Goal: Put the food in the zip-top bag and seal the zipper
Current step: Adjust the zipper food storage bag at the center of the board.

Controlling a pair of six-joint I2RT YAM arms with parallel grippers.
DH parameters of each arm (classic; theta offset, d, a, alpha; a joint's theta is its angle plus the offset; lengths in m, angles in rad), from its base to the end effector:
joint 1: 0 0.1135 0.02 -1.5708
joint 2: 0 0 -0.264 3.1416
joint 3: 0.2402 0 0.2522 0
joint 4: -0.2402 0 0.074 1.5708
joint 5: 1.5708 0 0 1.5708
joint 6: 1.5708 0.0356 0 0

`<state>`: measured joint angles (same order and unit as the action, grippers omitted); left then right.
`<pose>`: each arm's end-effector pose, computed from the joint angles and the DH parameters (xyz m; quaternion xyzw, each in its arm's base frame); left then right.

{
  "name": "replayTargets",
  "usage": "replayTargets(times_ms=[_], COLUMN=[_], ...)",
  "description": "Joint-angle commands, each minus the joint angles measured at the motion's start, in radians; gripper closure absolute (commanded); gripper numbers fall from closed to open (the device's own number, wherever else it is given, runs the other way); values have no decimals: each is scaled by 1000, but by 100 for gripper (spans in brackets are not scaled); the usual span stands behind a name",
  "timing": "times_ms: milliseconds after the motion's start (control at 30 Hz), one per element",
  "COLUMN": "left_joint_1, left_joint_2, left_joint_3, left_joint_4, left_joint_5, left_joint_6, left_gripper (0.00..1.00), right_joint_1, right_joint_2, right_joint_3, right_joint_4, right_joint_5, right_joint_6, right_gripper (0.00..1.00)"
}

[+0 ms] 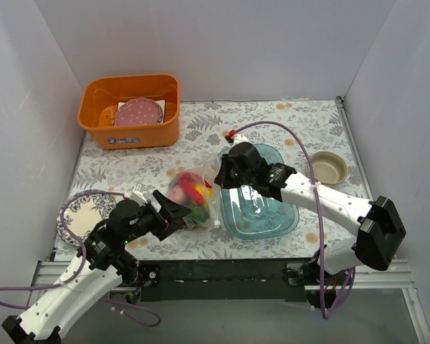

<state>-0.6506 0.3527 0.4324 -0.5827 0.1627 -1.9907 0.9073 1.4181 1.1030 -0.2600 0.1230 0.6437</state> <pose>0.0819 -0.0696 0.2314 -0.5004 0.6982 -0.5087 0.0578 0.2024 0.2518 0.2961 -0.0861 0.8732 0.2951 0.3782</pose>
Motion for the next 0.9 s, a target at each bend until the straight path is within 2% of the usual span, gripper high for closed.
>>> replayTargets(times_ms=[0,233,433,533,867], left_joint_1=[-3,-3,-9,-14,-15], left_joint_2=[47,143,192,270,440], left_joint_3=[11,-11,-47,-23,57], left_joint_4=[35,122,260,302,380], left_joint_5=[66,98,121,124,26], left_joint_6=[-122,-99,-122,-94,-13], left_gripper=[14,19,21,22,22], right_joint_1=[-19,-31,-39,-48,-68], right_joint_2=[-21,-16,-8,-10,-4], right_joint_3=[29,12,12,9,0], right_joint_4=[5,27,33,39,61], right_joint_5=[59,38,23,17,-45], right_joint_6=[25,31,28,30,21], right_gripper=[99,99,99,99,99])
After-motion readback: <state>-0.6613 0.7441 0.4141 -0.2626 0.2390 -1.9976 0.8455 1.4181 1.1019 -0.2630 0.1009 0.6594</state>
